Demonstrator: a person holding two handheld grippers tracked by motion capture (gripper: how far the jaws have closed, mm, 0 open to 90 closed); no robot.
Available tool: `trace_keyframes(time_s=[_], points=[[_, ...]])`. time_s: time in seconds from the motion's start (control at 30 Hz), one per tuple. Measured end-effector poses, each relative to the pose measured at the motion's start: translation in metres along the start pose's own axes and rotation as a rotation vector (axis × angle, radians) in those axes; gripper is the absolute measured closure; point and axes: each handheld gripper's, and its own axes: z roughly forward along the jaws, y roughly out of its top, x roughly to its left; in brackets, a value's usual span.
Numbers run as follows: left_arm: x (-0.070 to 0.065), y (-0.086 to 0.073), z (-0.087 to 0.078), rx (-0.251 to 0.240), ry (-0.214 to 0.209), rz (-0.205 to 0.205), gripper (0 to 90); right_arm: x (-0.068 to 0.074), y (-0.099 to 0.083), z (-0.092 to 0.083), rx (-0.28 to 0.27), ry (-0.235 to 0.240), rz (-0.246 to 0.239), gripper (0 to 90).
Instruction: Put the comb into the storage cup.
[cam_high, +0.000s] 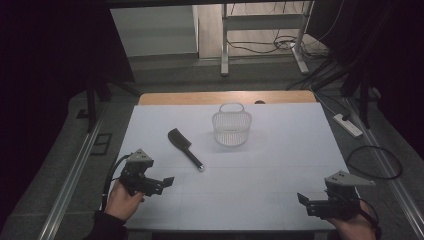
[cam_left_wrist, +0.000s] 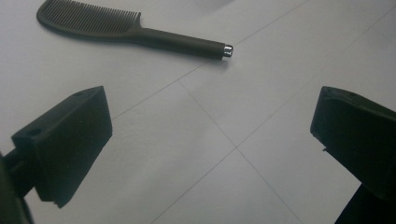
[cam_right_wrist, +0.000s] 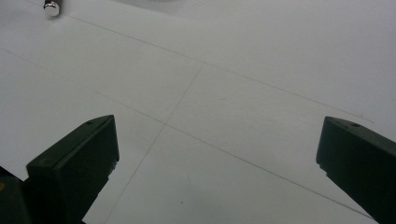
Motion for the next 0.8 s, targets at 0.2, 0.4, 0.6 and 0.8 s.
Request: trace_keyframes(time_s=[0.2,0.4,0.6,0.8], points=[[0.004,0.009,0.009,0.022,0.001,0.014,0.0,0.000,0.000,0.000,0.003,-0.001,0.000,0.0],[0.004,0.015,0.016,0.037,0.000,0.025,0.0,0.000,0.000,0.000,0.004,-0.001,-0.001,0.0],[0.006,0.022,0.024,0.039,-0.015,0.025,0.0,0.000,0.000,0.000,0.004,0.000,-0.002,0.0],[0.007,0.032,0.032,0.046,-0.027,0.025,0.0,0.000,0.000,0.000,0.005,0.002,-0.002,0.0]])
